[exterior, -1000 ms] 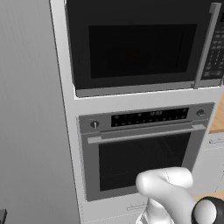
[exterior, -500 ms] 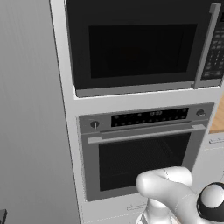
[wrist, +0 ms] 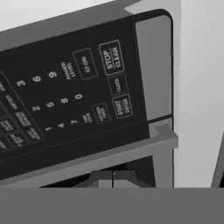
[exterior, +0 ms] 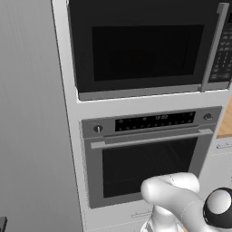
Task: Open the microwave, place the bowl with waffle inside the microwave, then close the microwave door and turn it on.
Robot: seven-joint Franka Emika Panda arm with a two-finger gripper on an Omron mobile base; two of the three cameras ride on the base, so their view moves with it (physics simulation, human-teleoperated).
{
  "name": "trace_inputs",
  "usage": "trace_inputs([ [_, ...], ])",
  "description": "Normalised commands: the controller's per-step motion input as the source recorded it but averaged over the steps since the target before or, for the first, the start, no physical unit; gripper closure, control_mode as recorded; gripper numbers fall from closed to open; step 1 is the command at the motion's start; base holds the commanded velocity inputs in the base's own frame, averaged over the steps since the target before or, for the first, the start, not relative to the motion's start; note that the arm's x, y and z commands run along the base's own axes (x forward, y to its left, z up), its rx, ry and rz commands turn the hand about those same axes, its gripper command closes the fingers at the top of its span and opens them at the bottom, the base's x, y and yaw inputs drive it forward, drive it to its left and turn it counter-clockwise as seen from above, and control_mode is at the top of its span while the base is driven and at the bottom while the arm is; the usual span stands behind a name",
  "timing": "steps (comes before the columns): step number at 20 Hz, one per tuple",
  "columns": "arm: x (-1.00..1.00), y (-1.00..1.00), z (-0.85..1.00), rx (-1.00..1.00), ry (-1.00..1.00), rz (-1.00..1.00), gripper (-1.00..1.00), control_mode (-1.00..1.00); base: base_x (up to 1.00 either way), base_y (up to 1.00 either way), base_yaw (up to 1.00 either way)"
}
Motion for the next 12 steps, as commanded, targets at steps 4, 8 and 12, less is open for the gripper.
trace_inputs([
  [4,0.29,0.05,0.0,0.06,0.0,0.0,1.0,-1.0,0.0,0.0,0.0],
  [8,0.47,0.01,-0.07,0.04,0.0,-0.03,1.0,-1.0,0.0,0.0,0.0],
  [12,0.55,0.0,-0.26,0.02,0.0,-0.07,1.0,-1.0,0.0,0.0,0.0],
])
